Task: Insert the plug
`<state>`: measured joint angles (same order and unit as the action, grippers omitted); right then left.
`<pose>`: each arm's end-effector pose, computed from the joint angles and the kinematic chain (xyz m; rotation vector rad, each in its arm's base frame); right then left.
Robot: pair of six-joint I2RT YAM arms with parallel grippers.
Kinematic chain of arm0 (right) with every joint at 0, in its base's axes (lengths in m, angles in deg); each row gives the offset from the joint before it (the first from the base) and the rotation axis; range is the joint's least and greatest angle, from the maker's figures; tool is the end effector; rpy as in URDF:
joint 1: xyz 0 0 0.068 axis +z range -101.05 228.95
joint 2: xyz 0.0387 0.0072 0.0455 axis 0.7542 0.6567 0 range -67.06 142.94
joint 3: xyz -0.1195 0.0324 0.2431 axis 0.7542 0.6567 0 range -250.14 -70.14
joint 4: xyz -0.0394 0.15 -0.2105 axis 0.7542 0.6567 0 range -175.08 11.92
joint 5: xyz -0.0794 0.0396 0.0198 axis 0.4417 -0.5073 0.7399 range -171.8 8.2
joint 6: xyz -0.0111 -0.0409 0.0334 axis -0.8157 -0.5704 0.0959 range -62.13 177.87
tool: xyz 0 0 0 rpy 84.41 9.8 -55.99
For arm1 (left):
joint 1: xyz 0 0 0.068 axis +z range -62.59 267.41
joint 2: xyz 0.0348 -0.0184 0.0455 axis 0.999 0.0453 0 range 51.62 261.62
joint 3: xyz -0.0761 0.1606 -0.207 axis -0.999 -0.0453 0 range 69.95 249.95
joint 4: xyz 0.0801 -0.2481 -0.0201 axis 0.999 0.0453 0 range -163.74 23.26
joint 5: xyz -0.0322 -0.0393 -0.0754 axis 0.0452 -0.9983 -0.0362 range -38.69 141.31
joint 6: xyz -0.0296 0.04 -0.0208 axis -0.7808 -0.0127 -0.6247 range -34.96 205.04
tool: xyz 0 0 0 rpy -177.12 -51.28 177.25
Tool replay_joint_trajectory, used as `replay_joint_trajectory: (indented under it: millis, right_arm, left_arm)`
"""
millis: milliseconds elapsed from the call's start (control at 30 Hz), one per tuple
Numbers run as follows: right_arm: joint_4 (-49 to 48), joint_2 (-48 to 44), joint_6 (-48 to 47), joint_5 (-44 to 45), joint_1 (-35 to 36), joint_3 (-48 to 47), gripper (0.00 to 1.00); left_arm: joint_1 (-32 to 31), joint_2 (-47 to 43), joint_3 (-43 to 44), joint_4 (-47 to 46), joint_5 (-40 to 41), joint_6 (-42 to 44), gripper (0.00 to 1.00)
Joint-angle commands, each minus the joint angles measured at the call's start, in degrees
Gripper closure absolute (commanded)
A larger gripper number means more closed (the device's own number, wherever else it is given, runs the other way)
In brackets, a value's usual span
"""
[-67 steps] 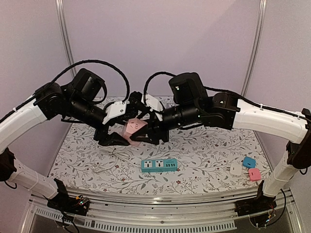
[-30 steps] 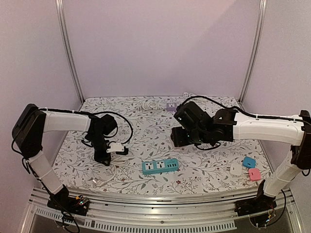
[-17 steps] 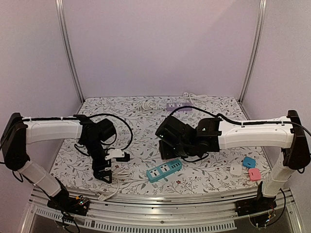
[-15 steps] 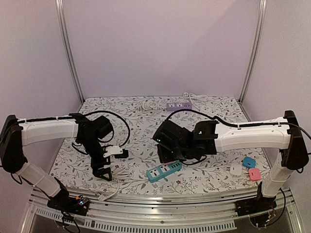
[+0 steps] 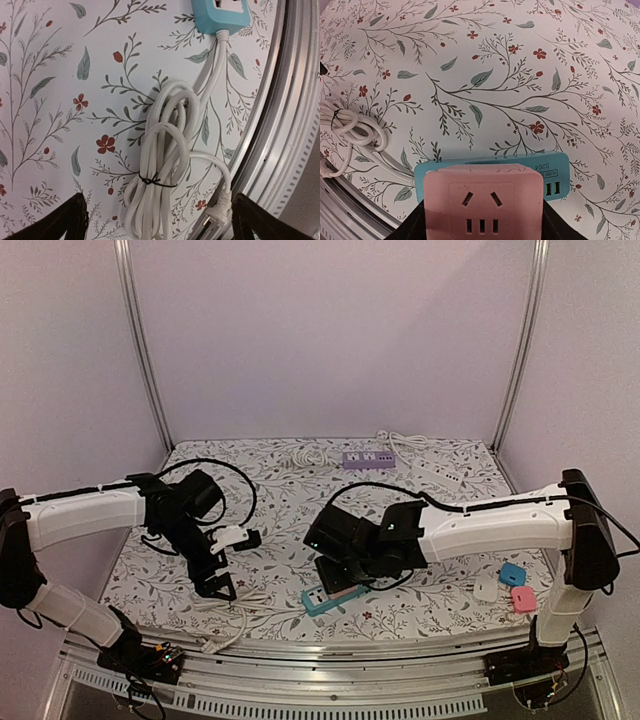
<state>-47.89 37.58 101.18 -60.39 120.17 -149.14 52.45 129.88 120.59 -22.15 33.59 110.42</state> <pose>0.1355 0.3578 0.2217 -0.5047 2.5177 0.2594 0.1834 -0.1413 0.2056 1.5163 2.5223 -0.4805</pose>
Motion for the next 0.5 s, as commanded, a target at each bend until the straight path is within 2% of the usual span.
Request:
replay_joint_trajectory:
  millis: [0,467]
  right_arm:
    - [-1.12,0.36,-3.97,0.82,-0.84,0.39,1.0]
    - [-5.18,1.6,-4.7,-0.93,-1.64,3.0,1.0]
  left_arm:
    - [0.77,-0.24,-0.23,-2.2,0.66,-1.3,0.0]
    - [0.77,0.76,0.35,-2.23,0.66,-1.35,0.0]
